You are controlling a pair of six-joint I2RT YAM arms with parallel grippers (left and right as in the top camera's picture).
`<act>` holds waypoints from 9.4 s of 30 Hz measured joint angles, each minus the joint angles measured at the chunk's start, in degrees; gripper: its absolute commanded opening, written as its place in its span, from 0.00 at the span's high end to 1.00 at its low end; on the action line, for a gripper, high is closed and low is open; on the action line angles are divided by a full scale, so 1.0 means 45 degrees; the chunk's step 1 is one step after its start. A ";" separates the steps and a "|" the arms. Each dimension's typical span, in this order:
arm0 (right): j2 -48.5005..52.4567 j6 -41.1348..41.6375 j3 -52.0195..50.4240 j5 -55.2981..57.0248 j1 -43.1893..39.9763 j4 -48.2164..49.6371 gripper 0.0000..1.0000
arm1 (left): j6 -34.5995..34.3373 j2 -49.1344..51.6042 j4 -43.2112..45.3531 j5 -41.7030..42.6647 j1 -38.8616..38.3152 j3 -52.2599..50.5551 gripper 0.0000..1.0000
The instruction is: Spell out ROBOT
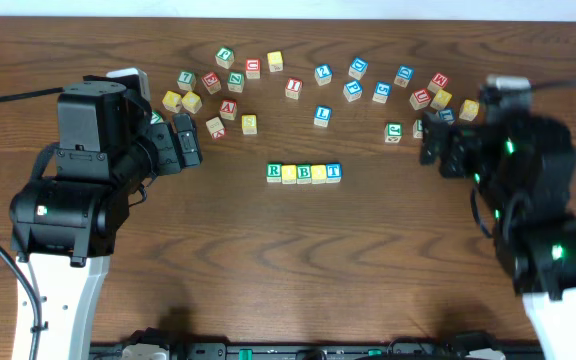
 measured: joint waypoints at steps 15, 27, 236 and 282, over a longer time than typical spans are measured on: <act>-0.9763 -0.0185 -0.9428 0.0097 -0.2108 0.5294 0.01 | 0.0000 0.0010 -0.0015 0.0000 0.0000 0.0000 0.02; -1.2522 -0.0189 -1.2847 0.0078 -0.2200 0.7198 0.01 | 0.0000 0.0010 0.0005 0.0000 0.0000 0.0000 0.02; -1.2580 -0.0189 -1.3925 -0.0078 -0.2200 0.6363 0.01 | 0.4007 -1.4790 1.1812 0.0160 0.2909 -1.7952 0.01; -1.2580 -0.0189 -1.3925 -0.0078 -0.2200 0.6363 0.01 | 0.4007 -1.4790 1.1812 0.0160 0.2909 -1.7952 0.01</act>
